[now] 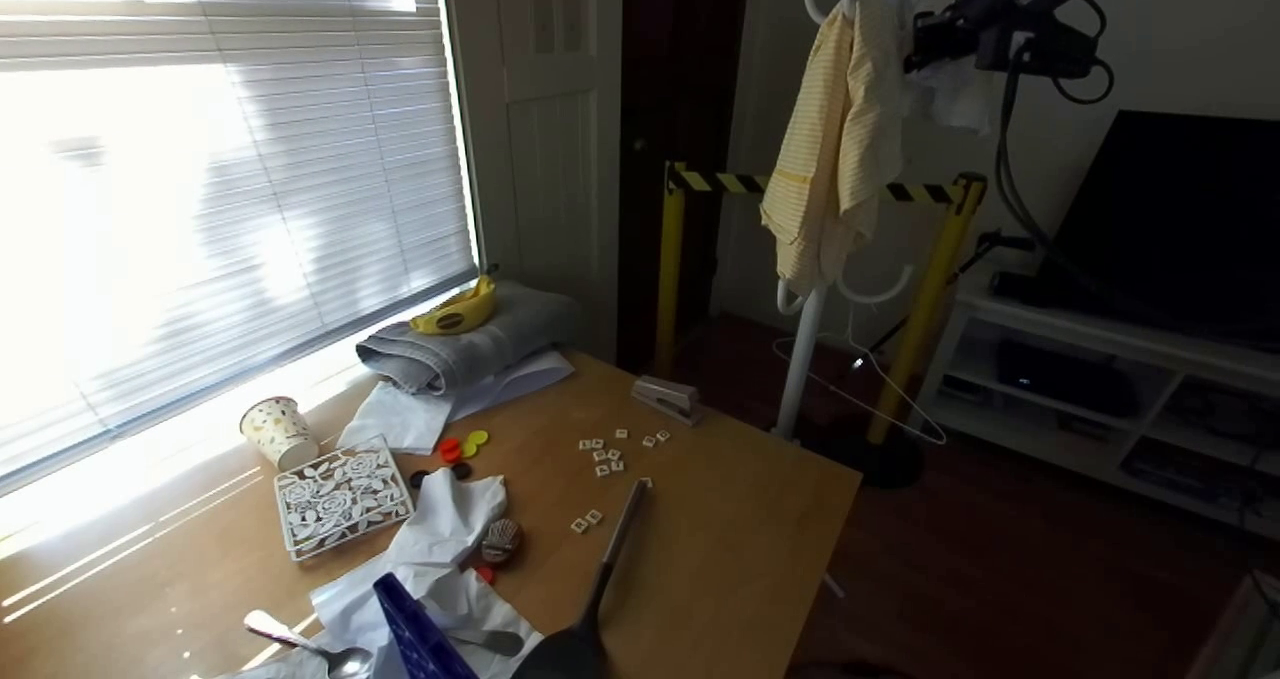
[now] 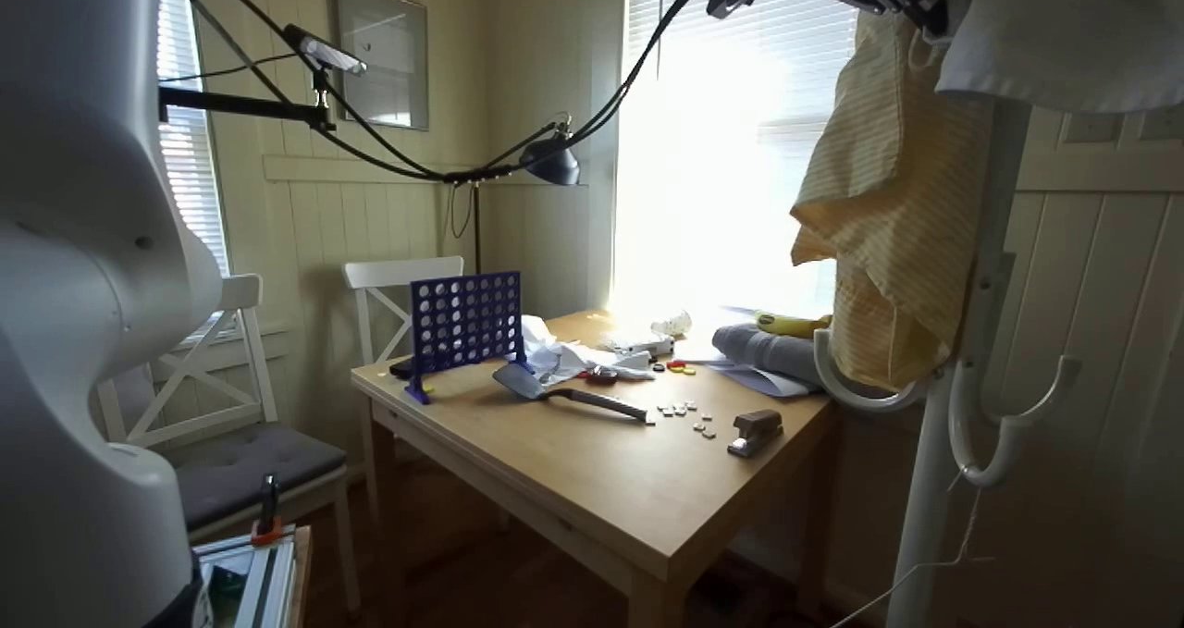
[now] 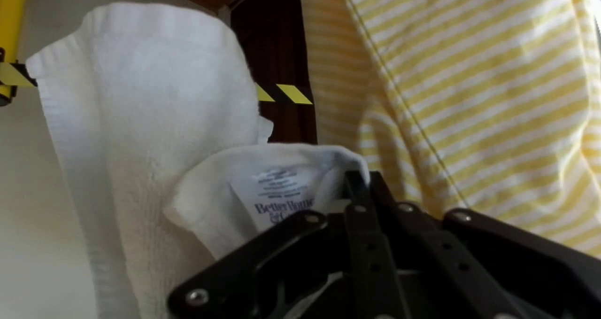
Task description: Remove the white cloth from the blue object on the left and put it on the white coat hanger
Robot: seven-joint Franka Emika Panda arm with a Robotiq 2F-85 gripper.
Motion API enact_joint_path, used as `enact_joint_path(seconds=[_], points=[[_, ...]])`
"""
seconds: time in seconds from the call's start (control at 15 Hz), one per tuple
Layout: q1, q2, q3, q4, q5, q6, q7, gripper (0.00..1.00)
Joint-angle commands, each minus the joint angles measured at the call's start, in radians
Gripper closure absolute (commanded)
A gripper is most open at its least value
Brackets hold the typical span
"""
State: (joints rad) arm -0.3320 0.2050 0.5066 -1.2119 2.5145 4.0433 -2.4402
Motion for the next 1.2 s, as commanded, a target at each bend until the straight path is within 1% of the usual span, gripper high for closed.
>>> enact_joint_path(seconds=[0.0, 0.6, 0.67, 0.87, 1.13], points=[[0.002, 0.036, 0.017, 0.041, -0.001, 0.039, -0.11, 0.99], [0.021, 0.047, 0.029, 0.026, -0.013, 0.068, -0.295, 0.99], [0.035, 0.048, 0.031, 0.023, -0.023, 0.077, -0.295, 0.99], [0.048, 0.056, 0.035, 0.021, -0.024, 0.092, -0.315, 0.99], [0.054, 0.08, 0.076, 0.006, -0.058, 0.125, -0.303, 0.99]])
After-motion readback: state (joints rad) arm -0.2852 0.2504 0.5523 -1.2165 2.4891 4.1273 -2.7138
